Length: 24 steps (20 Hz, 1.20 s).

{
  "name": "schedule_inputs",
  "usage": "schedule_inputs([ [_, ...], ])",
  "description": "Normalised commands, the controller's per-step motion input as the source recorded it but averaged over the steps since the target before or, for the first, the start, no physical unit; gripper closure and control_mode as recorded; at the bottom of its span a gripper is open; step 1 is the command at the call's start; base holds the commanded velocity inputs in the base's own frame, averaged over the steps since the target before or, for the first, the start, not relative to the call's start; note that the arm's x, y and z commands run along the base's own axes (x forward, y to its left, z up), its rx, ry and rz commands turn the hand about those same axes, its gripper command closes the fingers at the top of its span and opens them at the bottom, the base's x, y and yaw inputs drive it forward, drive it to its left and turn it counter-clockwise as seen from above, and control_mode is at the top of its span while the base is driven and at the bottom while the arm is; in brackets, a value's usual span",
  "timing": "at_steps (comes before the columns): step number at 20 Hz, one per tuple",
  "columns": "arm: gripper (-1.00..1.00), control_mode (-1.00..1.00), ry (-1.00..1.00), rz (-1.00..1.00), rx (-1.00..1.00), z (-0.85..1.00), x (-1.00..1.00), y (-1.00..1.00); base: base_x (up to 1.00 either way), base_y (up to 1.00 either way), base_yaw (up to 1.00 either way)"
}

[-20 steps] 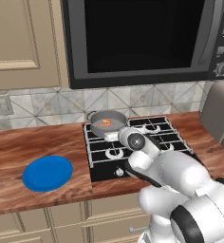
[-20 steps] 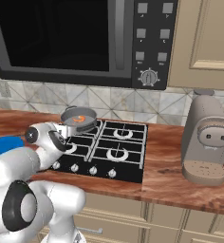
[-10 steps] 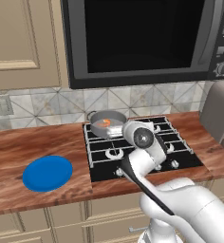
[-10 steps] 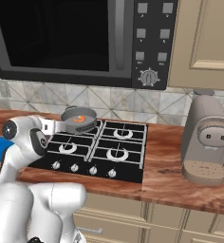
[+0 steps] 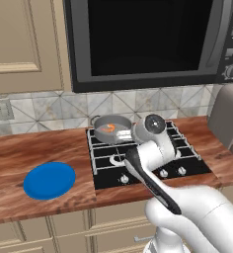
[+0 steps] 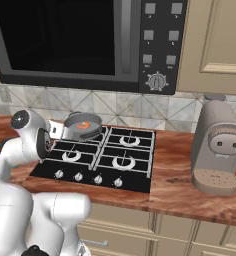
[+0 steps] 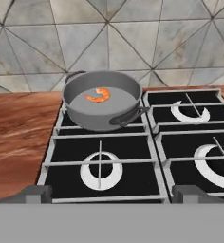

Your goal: Retrieve the frozen meat and place it in the pot on a burner. Then turn the burner on.

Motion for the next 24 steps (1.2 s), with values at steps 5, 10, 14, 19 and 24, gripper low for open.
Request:
schedule_inputs([
  [5,-1.00,-1.00,0.22,-0.04,0.00,-0.23,0.00,0.00,0.00,0.00,0.00],
  [10,-1.00,-1.00,0.23,-0.07,0.00,-0.38,-0.01,0.00,0.00,0.00,0.00],
  [14,-1.00,-1.00,0.25,-0.09,0.00,-0.37,-0.01,0.00,0.00,0.00,0.00],
  [19,-1.00,-1.00,0.19,-0.06,0.00,-0.30,0.00,0.00,0.00,0.00,0.00],
  [24,-1.00,-1.00,0.11,-0.03,0.03,-0.31,0.00,0.01,0.00,0.00,0.00],
])
